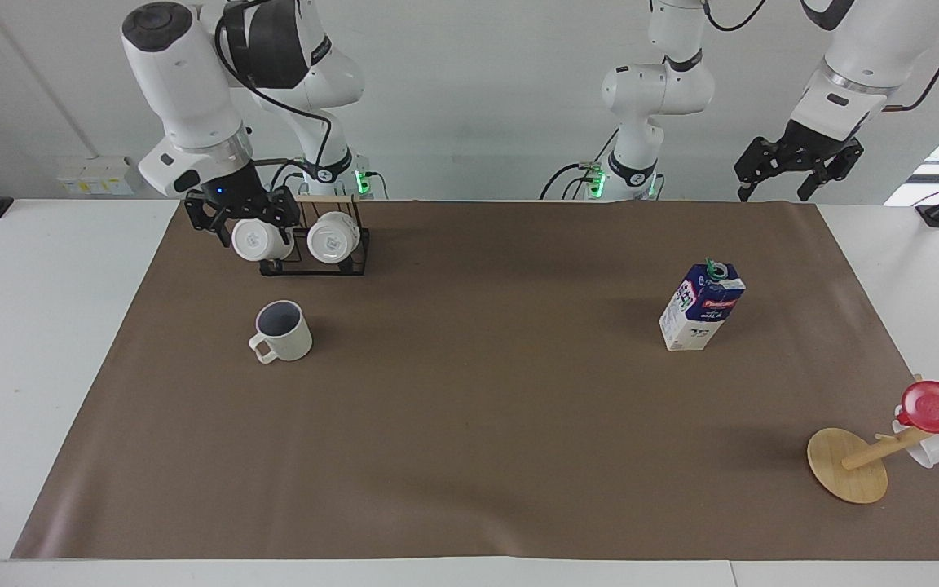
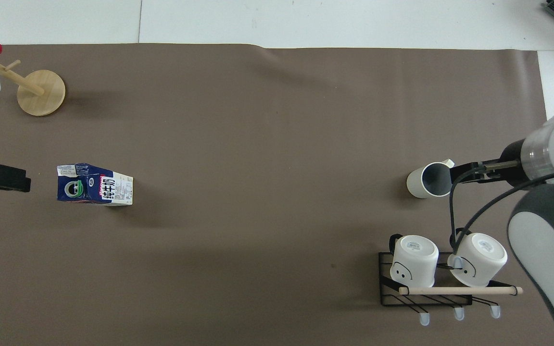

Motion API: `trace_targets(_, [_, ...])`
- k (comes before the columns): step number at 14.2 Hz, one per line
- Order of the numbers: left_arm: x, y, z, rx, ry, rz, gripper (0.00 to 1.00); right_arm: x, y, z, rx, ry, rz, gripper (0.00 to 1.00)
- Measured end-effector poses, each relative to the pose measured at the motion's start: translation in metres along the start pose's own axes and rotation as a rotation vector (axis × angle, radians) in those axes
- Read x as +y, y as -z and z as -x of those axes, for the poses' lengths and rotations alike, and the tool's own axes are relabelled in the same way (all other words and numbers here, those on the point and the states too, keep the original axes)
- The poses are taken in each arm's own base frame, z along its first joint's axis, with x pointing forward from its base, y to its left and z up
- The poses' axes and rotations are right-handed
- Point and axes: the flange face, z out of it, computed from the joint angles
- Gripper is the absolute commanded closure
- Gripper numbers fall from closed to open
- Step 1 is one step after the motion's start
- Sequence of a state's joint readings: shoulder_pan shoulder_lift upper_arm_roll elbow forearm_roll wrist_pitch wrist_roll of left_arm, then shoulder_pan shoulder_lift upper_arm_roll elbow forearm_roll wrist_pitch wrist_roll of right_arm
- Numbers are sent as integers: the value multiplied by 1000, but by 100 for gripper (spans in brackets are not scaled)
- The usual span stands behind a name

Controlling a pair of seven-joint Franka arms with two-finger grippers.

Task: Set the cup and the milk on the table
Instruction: 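Reach the right gripper to the white mug and grasp it, then carry the white mug with the right gripper toward the table center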

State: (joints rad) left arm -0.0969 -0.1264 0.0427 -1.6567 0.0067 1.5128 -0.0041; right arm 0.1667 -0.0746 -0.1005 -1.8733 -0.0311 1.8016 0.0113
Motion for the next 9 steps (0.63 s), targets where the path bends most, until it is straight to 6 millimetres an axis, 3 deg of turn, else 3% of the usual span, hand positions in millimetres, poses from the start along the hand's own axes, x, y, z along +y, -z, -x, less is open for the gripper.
trace_targets(5, [0, 0, 0, 0, 0, 0, 0, -18, -79, -24, 17, 29, 7, 0])
trace_targets(9, [0, 0, 0, 0, 0, 0, 0, -28, -119, -30, 13, 43, 11, 0])
